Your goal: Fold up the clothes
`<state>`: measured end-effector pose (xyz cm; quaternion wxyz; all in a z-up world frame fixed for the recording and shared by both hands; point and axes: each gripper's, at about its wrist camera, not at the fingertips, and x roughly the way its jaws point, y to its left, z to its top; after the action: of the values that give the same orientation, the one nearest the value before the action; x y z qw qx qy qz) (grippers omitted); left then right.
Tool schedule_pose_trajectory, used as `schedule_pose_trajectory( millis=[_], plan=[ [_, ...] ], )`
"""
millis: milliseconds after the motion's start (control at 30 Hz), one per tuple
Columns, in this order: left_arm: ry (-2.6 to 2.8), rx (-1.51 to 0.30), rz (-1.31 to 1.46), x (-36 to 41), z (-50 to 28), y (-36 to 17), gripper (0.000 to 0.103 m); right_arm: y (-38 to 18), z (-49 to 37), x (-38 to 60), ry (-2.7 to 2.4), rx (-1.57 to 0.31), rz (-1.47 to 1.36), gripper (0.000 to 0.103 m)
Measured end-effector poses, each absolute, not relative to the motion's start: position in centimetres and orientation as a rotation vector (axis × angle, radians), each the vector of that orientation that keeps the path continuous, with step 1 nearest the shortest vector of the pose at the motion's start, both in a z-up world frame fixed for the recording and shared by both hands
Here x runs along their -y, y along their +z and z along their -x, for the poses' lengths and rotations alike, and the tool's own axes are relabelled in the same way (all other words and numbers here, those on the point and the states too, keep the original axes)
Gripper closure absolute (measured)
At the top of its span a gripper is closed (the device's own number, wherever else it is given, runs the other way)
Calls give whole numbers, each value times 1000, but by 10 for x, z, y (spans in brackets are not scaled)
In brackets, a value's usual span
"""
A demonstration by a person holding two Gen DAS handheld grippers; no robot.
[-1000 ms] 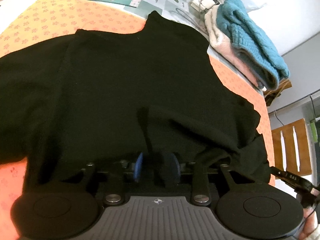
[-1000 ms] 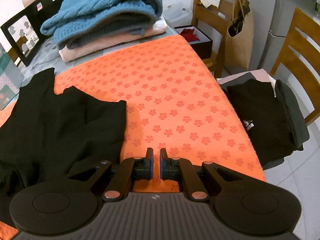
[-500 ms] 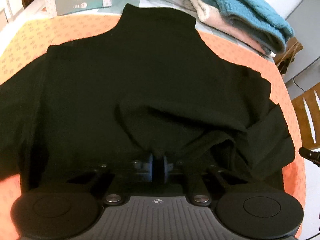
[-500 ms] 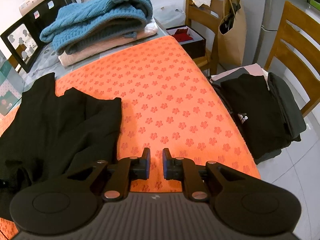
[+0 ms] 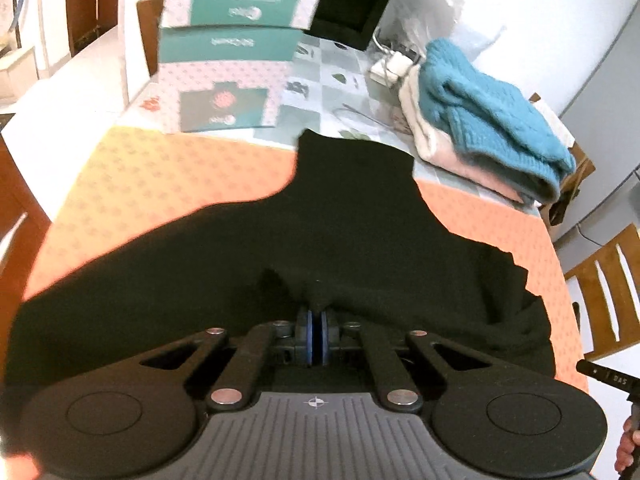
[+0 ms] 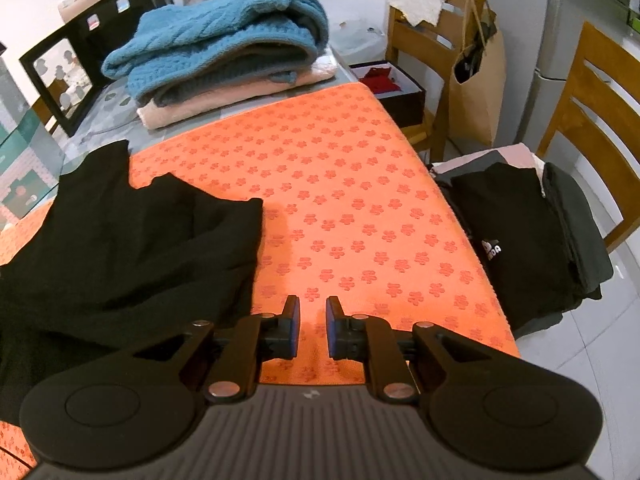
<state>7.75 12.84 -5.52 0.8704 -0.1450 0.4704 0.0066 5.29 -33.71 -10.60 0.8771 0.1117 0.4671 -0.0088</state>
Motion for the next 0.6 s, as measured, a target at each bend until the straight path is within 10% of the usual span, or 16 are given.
schedule_pose_trajectory(
  millis=[333,600],
  plan=[
    [41,-947,322,-152,-66,-47,97,-94,-52,304,125,-980,-112,74],
    [21,-906,358,-150,-76,-32,97,-104,-44,242,342,-997,190,47]
  ],
)
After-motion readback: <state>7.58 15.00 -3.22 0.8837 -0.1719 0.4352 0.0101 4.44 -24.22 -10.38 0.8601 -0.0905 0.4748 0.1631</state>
